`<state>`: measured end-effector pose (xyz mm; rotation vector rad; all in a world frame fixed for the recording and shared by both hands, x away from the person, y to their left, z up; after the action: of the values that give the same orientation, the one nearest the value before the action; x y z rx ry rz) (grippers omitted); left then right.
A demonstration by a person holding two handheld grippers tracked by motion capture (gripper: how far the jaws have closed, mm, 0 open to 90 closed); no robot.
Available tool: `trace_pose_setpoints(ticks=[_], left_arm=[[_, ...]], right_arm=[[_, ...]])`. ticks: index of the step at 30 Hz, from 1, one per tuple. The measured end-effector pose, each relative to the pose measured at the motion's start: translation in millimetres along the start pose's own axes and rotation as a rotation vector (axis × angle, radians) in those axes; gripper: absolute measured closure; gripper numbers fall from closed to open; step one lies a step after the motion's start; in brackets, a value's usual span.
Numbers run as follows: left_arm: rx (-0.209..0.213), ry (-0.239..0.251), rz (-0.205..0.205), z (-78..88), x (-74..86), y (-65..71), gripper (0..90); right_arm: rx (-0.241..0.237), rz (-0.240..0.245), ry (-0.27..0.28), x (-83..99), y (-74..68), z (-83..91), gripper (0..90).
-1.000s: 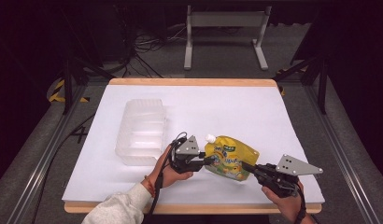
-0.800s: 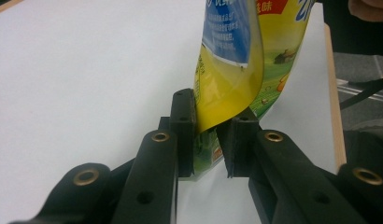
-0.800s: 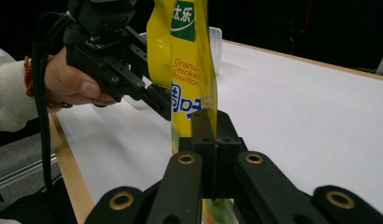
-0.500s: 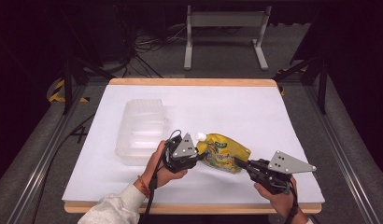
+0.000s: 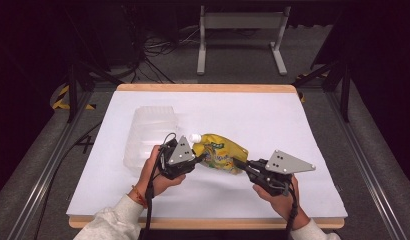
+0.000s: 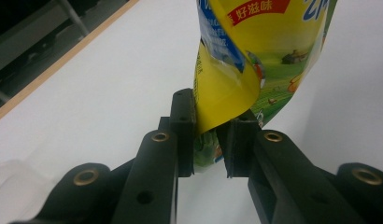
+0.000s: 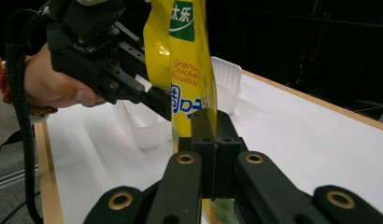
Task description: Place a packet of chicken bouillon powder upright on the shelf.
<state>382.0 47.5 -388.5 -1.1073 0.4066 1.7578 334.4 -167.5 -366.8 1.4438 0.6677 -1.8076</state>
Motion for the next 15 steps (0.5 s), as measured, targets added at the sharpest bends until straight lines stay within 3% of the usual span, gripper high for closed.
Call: trace_pose_setpoints(ticks=[2, 15], left_arm=[[-0.018, 0.004, 0.019, 6.4, 3.6, -7.9, 77.0], [-0.121, 0.022, 0.072, 40.6, 17.0, -42.1, 76.6]], right_arm=[[-0.004, 0.020, -0.005, -7.7, -1.4, -13.8, 90.0], [-0.046, 0.074, -0.003, -36.4, -11.7, -58.9, 90.0]])
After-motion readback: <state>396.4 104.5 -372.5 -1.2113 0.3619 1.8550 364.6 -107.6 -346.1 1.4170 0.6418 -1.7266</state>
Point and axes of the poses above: each handheld gripper's, and its own axes: z roughly backward along the jaws, x roughly out of its underside, y roughly to its right, the point moved 5 cm from there along -z, roughly forward along the jaws, and after that the axes turned 1 degree about y, right-handed, at the moved point
